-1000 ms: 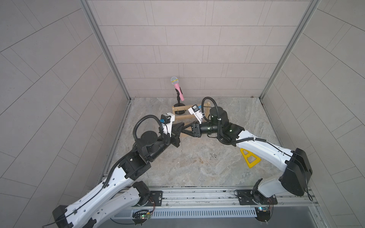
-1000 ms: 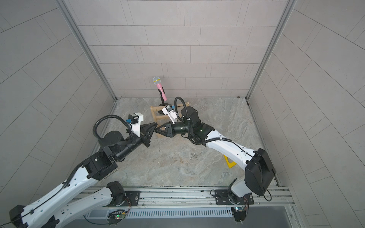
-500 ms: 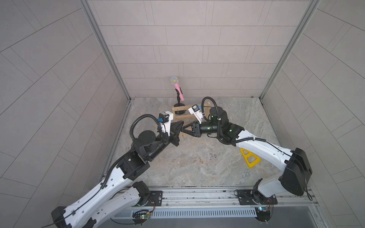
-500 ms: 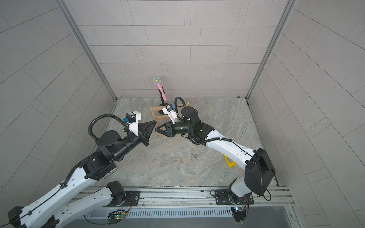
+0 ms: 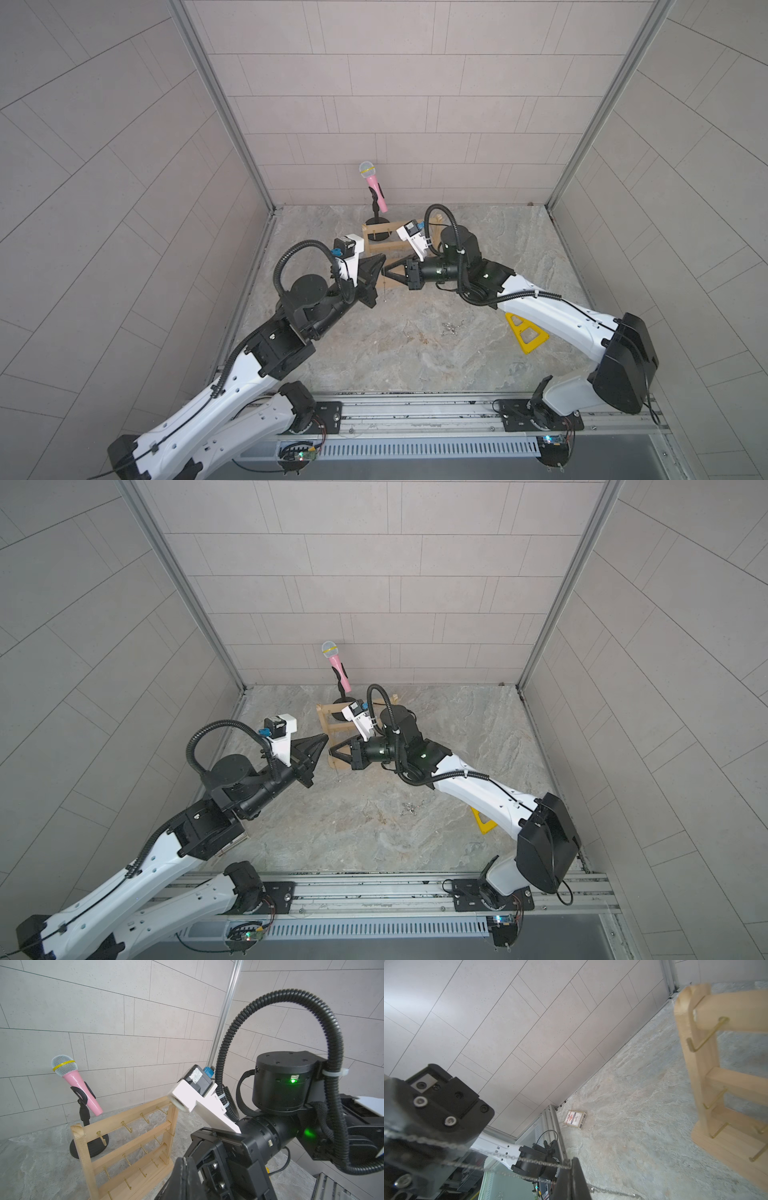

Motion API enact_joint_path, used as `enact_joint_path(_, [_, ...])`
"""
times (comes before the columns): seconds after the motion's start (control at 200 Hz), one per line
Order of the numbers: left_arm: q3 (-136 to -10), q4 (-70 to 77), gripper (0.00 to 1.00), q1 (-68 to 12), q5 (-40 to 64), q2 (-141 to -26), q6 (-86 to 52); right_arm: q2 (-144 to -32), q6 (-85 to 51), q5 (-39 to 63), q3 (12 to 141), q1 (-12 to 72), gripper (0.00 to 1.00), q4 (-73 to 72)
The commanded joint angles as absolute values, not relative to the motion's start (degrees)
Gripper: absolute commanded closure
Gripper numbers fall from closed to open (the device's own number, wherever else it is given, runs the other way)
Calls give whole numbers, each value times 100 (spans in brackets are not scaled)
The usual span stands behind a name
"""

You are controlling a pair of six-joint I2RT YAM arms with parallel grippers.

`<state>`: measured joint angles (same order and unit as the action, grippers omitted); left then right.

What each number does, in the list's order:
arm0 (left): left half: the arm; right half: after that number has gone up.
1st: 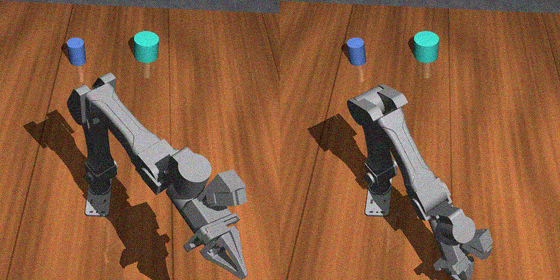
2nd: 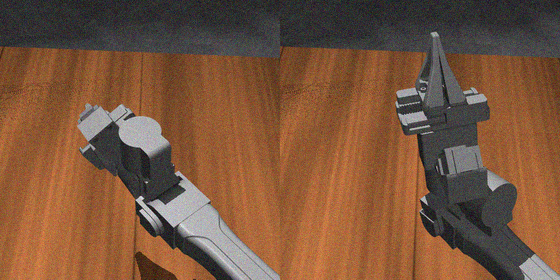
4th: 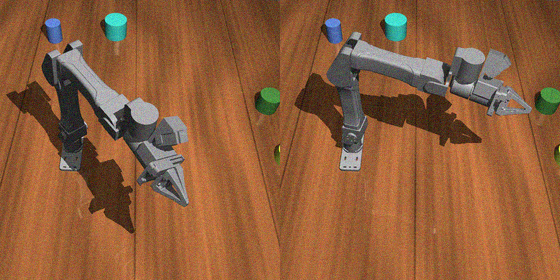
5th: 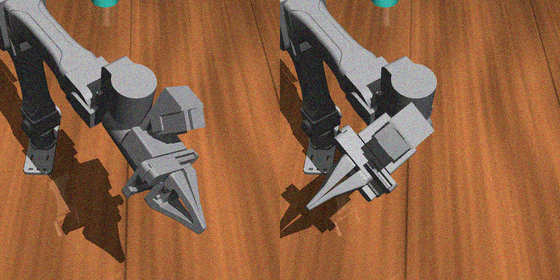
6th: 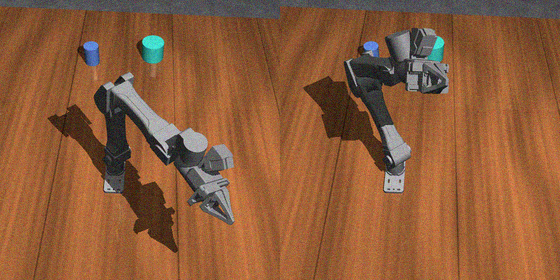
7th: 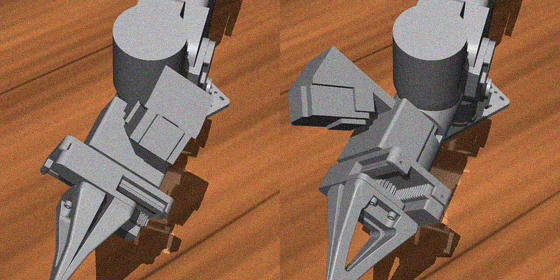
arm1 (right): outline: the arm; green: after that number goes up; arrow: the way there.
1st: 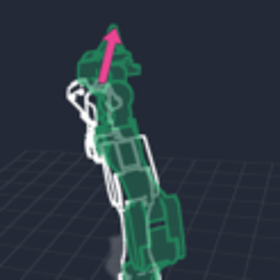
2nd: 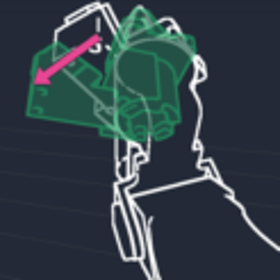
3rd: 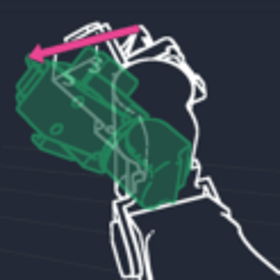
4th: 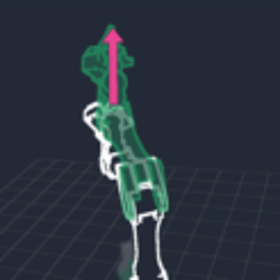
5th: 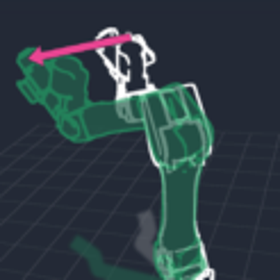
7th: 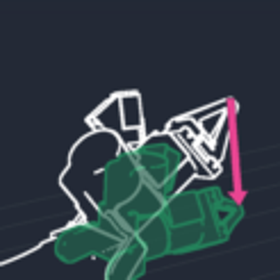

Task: Hang the necklace on the jewelry display stand
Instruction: Pick up the necklace from the center of the board.

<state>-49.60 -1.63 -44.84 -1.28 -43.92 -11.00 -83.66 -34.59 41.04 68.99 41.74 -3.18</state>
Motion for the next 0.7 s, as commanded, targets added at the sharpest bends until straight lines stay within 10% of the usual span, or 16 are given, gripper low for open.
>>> enact_joint_path(0.0, [-5136, -243, 100, -4406, -127, -4298, -1003, -8050, -3153, 3520, 7047, 4201, 98, -41])
enact_joint_path(0.69, [-5038, -155, 100, -3664, -274, -4779, -770, -8499, -2400, 2071, 8170, 4411, 100, 687])
